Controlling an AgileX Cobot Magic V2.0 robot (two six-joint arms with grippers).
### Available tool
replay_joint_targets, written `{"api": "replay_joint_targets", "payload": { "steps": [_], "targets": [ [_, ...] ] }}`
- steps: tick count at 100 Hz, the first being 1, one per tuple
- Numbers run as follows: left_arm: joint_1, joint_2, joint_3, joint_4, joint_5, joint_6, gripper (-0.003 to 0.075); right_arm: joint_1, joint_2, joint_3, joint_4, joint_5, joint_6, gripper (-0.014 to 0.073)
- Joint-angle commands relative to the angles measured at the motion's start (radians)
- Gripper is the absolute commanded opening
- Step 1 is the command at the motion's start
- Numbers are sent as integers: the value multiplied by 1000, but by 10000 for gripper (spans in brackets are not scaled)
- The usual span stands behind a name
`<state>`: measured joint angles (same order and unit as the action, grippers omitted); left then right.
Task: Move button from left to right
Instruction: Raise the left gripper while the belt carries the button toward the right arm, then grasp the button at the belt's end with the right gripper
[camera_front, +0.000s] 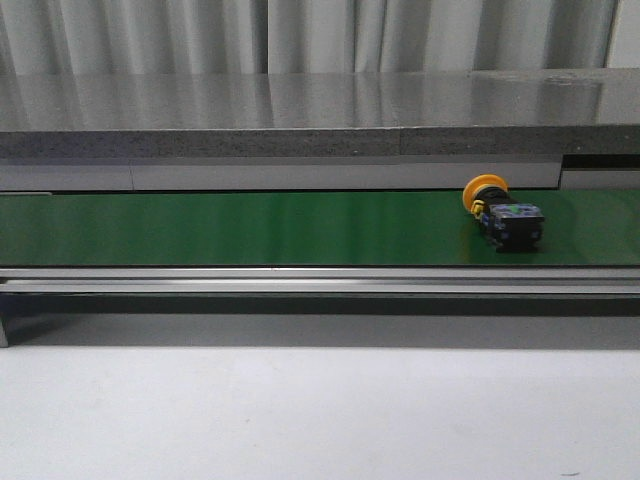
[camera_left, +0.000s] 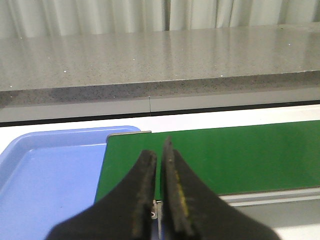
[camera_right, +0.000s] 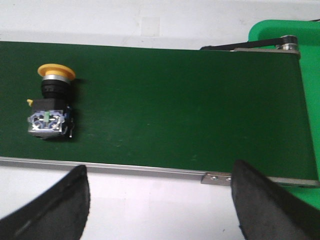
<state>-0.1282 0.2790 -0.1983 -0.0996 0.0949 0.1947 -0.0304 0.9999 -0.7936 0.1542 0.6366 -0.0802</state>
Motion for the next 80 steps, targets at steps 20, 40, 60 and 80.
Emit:
{"api": "replay_joint_targets", "payload": {
  "steps": [20, 40, 60, 80],
  "targets": [
    [-3, 8, -30, -3, -81, -11, 5, 67, 113, -54, 26, -108, -28, 551],
    [-3, 8, -30, -3, -81, -11, 5, 121, 249, -134, 26, -108, -41, 551],
    [-3, 8, -30, -3, -81, -11, 5, 129, 370, -194, 25, -107, -70, 551],
    [-3, 8, -30, -3, -81, -11, 5, 129, 459, -199, 13, -126, -97, 551]
  ]
}}
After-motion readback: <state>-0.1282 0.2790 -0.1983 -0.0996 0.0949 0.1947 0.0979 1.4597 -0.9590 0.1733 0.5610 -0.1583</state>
